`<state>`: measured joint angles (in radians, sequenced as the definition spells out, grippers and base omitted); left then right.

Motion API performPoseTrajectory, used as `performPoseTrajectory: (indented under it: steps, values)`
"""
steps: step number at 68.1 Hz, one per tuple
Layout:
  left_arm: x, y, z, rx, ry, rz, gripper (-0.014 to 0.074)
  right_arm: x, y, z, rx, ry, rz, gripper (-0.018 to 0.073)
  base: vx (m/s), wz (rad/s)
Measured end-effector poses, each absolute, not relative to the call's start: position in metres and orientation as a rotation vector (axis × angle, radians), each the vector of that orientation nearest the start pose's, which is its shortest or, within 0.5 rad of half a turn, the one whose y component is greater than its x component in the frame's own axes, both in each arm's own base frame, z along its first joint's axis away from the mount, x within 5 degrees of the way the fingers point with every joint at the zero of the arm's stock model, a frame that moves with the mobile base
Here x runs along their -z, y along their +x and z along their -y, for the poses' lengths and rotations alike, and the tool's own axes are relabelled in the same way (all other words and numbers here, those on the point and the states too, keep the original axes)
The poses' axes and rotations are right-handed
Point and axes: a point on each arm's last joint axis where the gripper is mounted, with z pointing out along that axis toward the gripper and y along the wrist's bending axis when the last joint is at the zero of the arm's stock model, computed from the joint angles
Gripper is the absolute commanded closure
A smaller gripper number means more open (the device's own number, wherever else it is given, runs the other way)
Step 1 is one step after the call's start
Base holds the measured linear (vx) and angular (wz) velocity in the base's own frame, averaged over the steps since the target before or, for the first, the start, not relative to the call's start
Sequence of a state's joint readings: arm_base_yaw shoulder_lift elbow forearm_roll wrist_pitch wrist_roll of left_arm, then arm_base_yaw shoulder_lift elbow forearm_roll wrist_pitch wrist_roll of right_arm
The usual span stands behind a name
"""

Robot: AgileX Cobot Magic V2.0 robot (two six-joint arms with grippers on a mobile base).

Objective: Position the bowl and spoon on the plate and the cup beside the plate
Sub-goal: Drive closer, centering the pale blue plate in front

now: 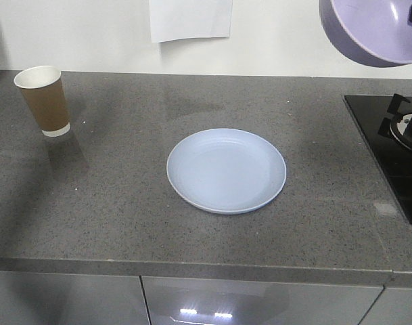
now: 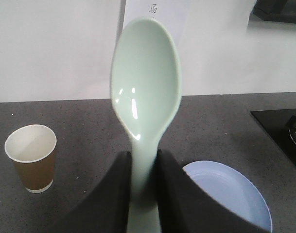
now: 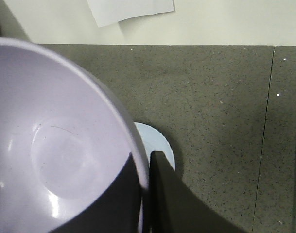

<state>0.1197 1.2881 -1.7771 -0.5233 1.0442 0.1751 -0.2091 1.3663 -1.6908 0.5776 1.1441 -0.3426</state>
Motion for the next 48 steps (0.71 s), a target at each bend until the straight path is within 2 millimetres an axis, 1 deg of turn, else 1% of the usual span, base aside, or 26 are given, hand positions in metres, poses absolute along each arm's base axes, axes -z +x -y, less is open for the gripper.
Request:
performPoseTrajectory:
  steps: [48]
  values:
    - [-0.5277, 0.2351, 0.0113, 0.432, 0.069, -1.956, 0.0603, -0.4793, 0.2673, 0.0105, -0.414, -0.139, -2.158, 0.0569, 0.06, 0.0]
